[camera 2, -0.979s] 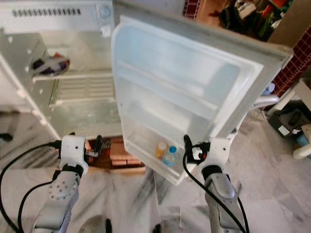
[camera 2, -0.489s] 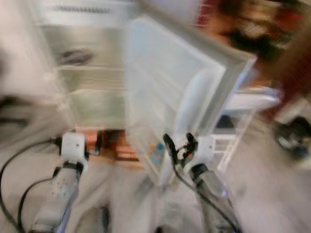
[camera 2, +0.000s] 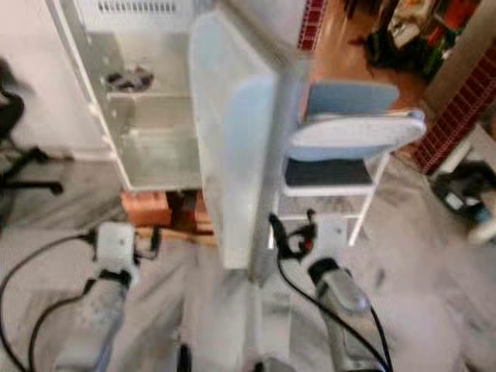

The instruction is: Restocking fridge

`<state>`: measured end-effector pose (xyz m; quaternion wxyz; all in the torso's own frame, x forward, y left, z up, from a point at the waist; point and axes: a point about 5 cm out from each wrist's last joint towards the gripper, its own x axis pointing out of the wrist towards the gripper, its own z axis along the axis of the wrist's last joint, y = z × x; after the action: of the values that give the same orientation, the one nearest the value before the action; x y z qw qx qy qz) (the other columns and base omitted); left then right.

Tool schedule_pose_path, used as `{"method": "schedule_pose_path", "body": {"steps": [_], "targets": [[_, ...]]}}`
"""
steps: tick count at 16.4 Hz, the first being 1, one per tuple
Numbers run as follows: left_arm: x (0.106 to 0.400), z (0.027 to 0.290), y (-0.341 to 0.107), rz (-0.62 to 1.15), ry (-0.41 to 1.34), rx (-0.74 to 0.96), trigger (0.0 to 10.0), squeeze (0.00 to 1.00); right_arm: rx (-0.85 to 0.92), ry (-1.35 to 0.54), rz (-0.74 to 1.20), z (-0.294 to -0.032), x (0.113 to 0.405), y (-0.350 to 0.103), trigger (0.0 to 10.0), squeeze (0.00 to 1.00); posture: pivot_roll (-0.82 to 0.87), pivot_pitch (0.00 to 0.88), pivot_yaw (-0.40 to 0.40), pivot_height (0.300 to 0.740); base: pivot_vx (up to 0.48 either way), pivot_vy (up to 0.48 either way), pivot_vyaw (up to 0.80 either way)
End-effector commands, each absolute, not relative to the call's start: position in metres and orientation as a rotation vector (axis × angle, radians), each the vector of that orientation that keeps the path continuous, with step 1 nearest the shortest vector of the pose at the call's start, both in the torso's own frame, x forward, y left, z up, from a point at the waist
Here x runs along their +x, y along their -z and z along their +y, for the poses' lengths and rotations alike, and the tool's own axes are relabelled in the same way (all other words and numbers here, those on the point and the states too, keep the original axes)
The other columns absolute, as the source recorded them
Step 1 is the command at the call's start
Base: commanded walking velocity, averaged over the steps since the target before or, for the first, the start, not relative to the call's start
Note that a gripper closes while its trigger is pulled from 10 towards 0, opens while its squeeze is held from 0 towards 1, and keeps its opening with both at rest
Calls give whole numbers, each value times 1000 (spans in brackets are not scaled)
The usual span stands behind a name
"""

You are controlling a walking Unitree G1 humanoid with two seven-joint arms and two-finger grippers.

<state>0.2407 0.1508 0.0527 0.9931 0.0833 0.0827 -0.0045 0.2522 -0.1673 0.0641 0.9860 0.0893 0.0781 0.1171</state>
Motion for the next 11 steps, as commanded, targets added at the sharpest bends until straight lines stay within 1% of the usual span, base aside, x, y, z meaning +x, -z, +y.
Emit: {"method": "schedule_pose_path", "body": {"steps": [1,4,6,7,8,9,10,11], "targets": [[243,155,-56,156,6,187,10000,0,216,-198,157,-170,255,-64,10000,0,88,50,-65,740,0,0,0],[244,154,-57,146,8,182,10000,0,165,-118,132,-173,262,-66,10000,0,89,50,-63,740,0,0,0],[245,153,-58,146,7,170,10000,0,191,-124,119,-171,264,-67,10000,0,87,50,-61,740,0,0,0],[245,152,-57,151,3,164,10000,0,183,-91,145,-173,265,-65,10000,0,85,51,-60,740,0,0,0],[246,152,-57,153,4,163,10000,0,221,-105,152,-171,265,-64,10000,0,85,51,-60,740,0,0,0],[248,152,-57,156,-2,157,10000,0,165,-119,131,-170,264,-66,10000,0,89,55,-63,740,0,480,0],[249,152,-57,154,-5,154,10000,0,151,-118,119,-171,264,-66,10000,0,90,57,-63,740,0,480,0],[250,152,-58,152,-5,157,10000,0,143,-100,112,-174,265,-67,10000,0,91,59,-63,740,0,480,775]]}}
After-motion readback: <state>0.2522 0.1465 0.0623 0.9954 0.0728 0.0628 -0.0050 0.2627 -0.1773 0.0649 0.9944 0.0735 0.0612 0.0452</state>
